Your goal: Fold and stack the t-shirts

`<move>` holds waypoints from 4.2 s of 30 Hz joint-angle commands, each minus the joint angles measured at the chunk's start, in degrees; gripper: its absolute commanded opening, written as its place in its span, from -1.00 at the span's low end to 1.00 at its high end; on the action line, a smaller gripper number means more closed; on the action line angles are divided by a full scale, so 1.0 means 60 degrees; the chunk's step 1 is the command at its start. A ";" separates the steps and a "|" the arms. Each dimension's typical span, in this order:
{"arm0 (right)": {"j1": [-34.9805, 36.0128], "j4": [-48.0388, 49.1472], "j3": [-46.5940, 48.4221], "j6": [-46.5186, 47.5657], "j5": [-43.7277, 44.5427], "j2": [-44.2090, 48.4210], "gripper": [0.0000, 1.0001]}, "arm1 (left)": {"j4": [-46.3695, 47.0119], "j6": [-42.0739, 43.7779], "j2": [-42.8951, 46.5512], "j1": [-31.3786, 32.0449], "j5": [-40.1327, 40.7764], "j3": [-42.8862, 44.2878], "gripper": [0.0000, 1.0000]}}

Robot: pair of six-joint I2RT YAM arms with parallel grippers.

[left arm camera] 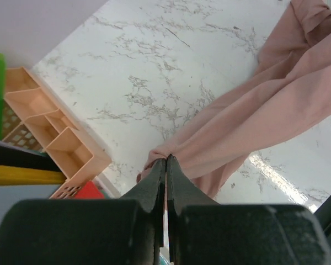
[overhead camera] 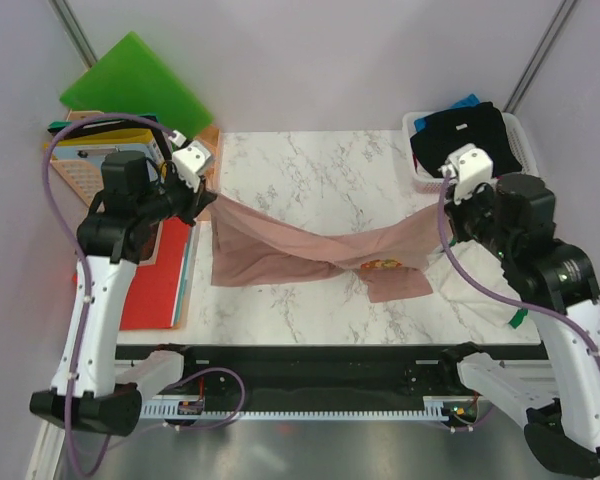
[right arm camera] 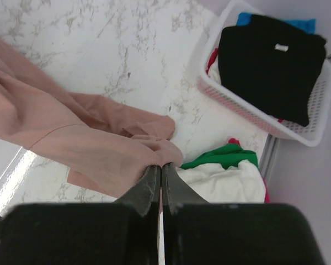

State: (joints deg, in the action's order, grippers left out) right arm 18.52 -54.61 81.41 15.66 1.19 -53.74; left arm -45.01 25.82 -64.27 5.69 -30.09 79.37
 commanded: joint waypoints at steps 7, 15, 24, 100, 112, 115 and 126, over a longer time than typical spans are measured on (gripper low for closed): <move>-0.1180 0.0196 0.3433 -0.0045 -0.0592 0.1411 -1.00 | 0.0357 -0.0407 0.4556 -0.0070 0.1790 0.0099 -0.95; -0.2281 0.0049 0.4553 -0.0516 -0.1780 0.2129 -1.00 | -0.0598 -0.0495 0.5014 -0.0655 0.1968 0.2970 -0.96; -0.2311 0.0078 0.4478 -0.0427 -0.1503 0.2101 -1.00 | -0.0671 -0.0700 0.4852 -0.0832 0.1543 0.3354 -0.96; -0.1959 0.5161 -0.5540 0.0099 -0.1986 -0.0390 -1.00 | -0.2490 0.0912 -0.5371 -0.1972 -0.3657 -0.1920 0.48; -0.1960 0.5190 -0.5584 0.0144 -0.2059 -0.0434 -1.00 | -0.1435 0.0077 -0.4553 -0.2238 -0.1478 -0.2799 0.52; -0.1959 0.5190 -0.5599 0.0158 -0.2059 -0.0419 -1.00 | -0.0966 -0.0289 -0.4537 -0.2238 -0.0847 -0.2975 0.52; -0.1959 0.5190 -0.5613 0.0202 -0.2074 -0.0536 -1.00 | -0.0115 -0.0788 -0.5078 -0.2238 -0.1049 -0.2800 0.48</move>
State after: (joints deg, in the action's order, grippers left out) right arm 6.55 -25.71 47.88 16.29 -10.50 -56.90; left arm -47.88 23.22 -93.45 -7.53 -34.11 60.71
